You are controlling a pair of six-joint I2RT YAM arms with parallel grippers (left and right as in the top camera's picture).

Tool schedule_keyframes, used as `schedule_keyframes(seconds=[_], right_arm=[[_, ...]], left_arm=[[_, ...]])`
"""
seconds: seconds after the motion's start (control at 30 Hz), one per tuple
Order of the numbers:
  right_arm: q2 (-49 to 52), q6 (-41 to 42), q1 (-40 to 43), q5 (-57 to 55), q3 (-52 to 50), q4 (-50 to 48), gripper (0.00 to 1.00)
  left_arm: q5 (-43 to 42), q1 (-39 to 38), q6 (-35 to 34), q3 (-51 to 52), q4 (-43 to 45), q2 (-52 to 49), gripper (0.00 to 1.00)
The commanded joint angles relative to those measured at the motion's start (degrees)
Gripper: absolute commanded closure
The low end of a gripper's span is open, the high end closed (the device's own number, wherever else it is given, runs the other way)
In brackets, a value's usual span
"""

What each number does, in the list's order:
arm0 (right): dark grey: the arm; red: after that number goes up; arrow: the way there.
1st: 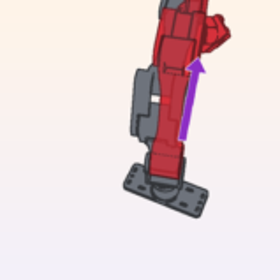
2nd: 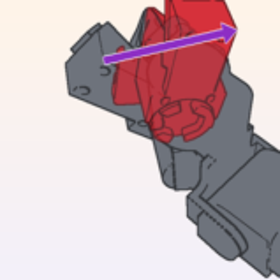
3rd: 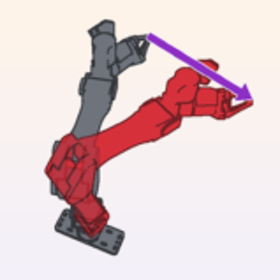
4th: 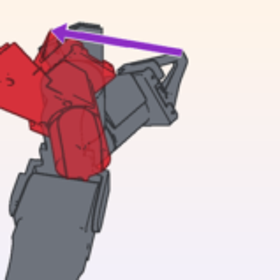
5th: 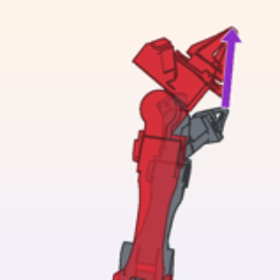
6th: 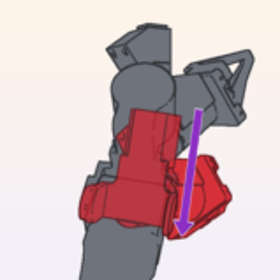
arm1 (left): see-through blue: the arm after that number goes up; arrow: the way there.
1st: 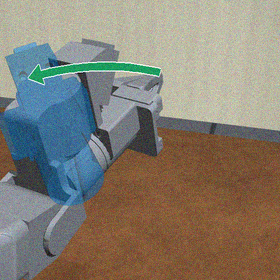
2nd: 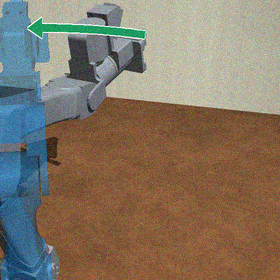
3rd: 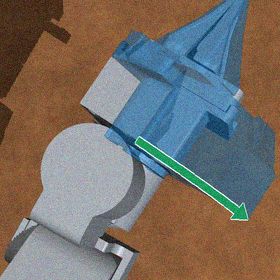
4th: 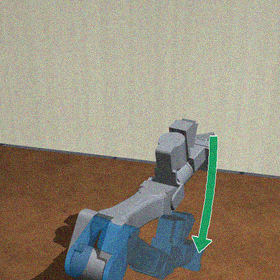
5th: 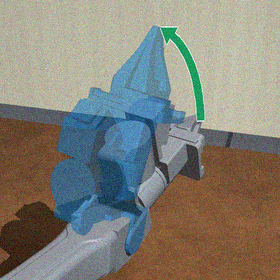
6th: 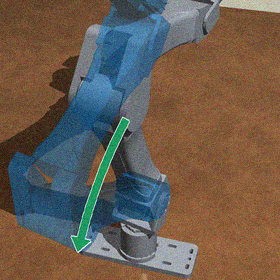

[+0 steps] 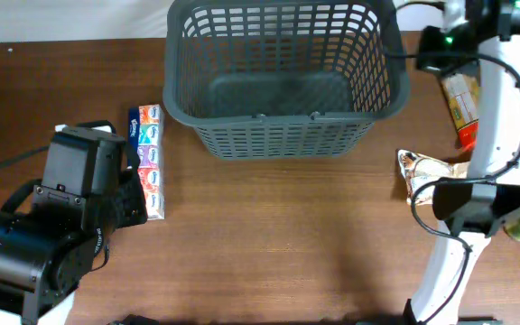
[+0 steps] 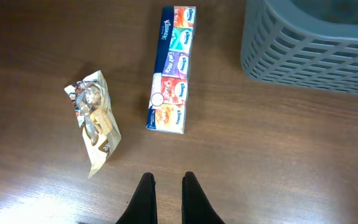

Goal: Pack container

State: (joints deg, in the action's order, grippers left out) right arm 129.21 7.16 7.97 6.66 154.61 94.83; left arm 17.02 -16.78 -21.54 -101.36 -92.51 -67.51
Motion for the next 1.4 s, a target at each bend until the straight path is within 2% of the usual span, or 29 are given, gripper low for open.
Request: schedule_keyframes(seconds=[0.0, 0.2, 0.4, 0.47, 0.5, 0.53, 0.57, 0.63, 0.67, 0.7, 0.87, 0.93, 1.17, 1.37], right_arm=[[-0.9, 2.8, 4.4, -4.3, 1.5, 1.9, 0.96], [-5.0, 3.5, 10.9, -1.2, 1.6, 2.5, 0.96], [-16.1, 3.8, 15.0, 1.7, -1.4, 2.5, 0.96], [-21.7, 3.9, 15.7, 0.3, -5.4, 2.5, 0.90], [-24.7, 3.9, 16.0, -1.2, -8.0, 2.5, 0.78], [-27.3, 3.9, 16.2, -2.7, -10.4, 2.5, 0.61], [-29.8, 3.9, 16.5, -4.3, -13.1, 2.5, 0.43], [-35.1, 3.9, 17.3, -7.1, -19.1, 2.5, 0.09], [-37.0, 3.9, 17.7, -7.7, -21.4, 2.5, 0.01], [-40.8, 4.4, 18.8, -8.0, -26.4, 2.5, 0.01], [-48.5, 7.6, 24.5, -8.9, -37.3, 2.5, 0.01], [-50.4, 10.0, 29.1, -8.9, -42.1, 2.1, 0.01], [-47.8, 15.4, 37.9, -8.9, -48.7, -2.9, 0.01], [-42.9, 17.5, 43.2, -8.7, -49.2, -0.5, 0.01]], left_arm=[[2.8, 0.3, -0.8, 0.1, -0.2, 0.0, 0.98], [9.9, 0.5, -2.8, 0.1, 0.0, -0.2, 0.93], [12.8, 5.8, -2.8, 0.1, 0.0, -2.2, 0.93], [12.9, 8.7, -2.8, 0.1, 0.0, -3.2, 0.93], [12.9, 10.2, -2.8, 0.1, 0.0, -3.8, 0.91], [12.9, 11.7, -2.8, 0.1, 0.0, -4.2, 0.82], [12.9, 13.0, -2.8, 0.1, 0.1, -4.7, 0.71], [12.9, 15.9, -2.4, 0.1, 0.4, -5.7, 0.42], [12.9, 16.8, -2.3, 0.1, 0.5, -6.1, 0.27], [12.9, 19.0, -2.2, 0.1, 0.9, -7.1, 0.00], [12.9, 23.8, -2.2, 0.1, 1.8, -9.6, 0.00], [12.8, 26.5, -2.2, 0.1, 2.4, -11.2, 0.00], [10.4, 28.3, -2.2, 0.1, 2.4, -14.2, 0.00], [6.8, 28.3, -2.2, 0.1, 2.4, -14.7, 0.00]])
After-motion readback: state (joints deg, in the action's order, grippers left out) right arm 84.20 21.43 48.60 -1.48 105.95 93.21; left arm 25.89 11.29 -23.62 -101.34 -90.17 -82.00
